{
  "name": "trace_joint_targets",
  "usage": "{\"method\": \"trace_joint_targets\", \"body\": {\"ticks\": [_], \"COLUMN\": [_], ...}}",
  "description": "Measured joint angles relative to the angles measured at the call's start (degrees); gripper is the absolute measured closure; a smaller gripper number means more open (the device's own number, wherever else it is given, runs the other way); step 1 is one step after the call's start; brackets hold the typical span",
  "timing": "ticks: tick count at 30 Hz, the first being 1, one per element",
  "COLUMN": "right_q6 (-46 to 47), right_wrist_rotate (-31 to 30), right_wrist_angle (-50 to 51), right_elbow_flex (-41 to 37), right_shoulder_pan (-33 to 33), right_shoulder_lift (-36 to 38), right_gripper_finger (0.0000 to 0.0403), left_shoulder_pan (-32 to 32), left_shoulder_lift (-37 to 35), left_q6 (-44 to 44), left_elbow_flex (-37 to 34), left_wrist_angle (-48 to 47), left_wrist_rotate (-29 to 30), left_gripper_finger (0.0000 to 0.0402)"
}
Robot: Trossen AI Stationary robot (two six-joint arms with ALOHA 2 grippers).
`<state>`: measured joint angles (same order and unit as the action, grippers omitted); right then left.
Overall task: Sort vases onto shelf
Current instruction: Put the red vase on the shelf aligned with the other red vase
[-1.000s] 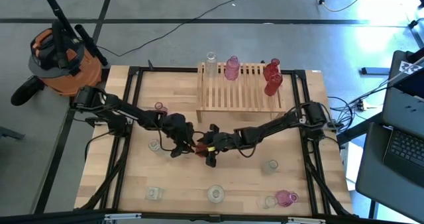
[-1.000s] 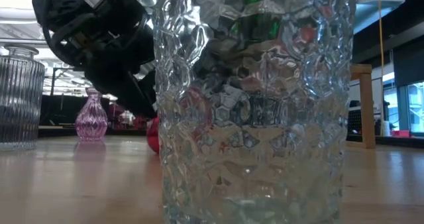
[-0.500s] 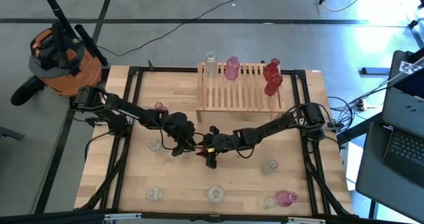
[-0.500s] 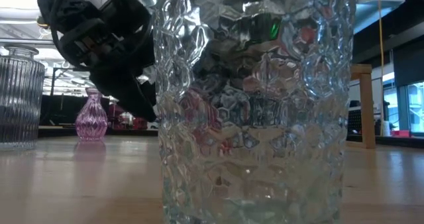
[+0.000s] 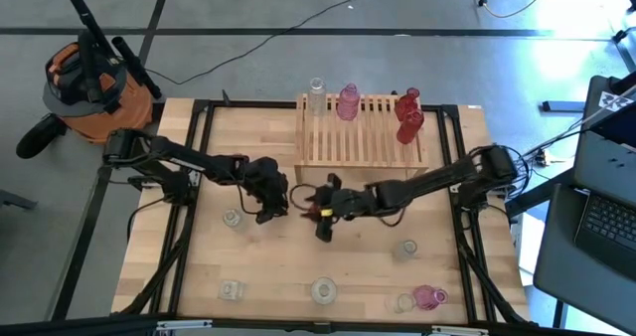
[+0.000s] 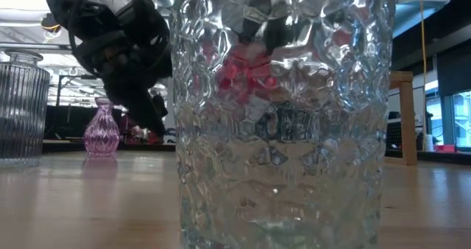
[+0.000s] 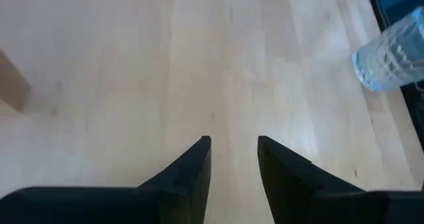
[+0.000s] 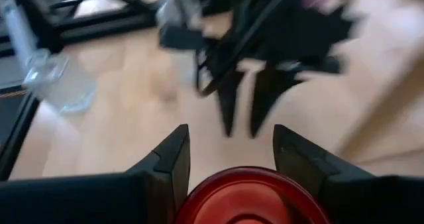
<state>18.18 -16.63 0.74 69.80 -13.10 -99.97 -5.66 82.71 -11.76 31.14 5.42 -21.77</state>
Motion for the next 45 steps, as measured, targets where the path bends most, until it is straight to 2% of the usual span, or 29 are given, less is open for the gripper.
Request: {"method": "trace_joint_targets", "body": {"ticks": [5,9,12,22,30,39,45], "right_q6": [3.75,14.77,23.68,41.89,66.73,67.49,63.19], "right_wrist_rotate": [-16.4,-28.69,-34.0,-38.9,-43.03,-42.35,-44.53], "right_wrist_angle": [18.74,34.02,44.88,66.44,82.28,82.71,81.38], "right_elbow_flex": [4.6,4.69,4.41,4.33,4.32,1.86,-0.27], "right_shoulder_pan": [-0.06,-0.76,-2.69,-9.22,-13.7,-10.38,-11.8], "right_shoulder_lift": [8.82,15.25,19.17,25.23,24.13,23.64,25.14], "right_gripper_finger": [0.0249,0.0249,0.0249,0.0249,0.0249,0.0249,0.0249], "left_shoulder_pan": [-2.21,-4.62,-6.39,-10.99,-13.13,-13.24,-12.67], "left_shoulder_lift": [-3.2,-4.6,-4.83,-4.78,-4.78,-4.78,-4.78], "left_q6": [0.27,1.1,1.87,1.87,1.78,-0.4,-1.65], "left_elbow_flex": [-0.02,-0.03,0.0,-0.02,-0.02,-0.02,-0.02], "left_wrist_angle": [-0.58,-0.97,-0.64,-0.98,-0.97,-0.99,-1.88], "left_wrist_rotate": [0.34,1.48,1.32,0.69,0.68,-0.22,-0.41], "left_gripper_finger": [0.0285,0.0285,0.0285,0.0285,0.0285,0.0285,0.0285]}}
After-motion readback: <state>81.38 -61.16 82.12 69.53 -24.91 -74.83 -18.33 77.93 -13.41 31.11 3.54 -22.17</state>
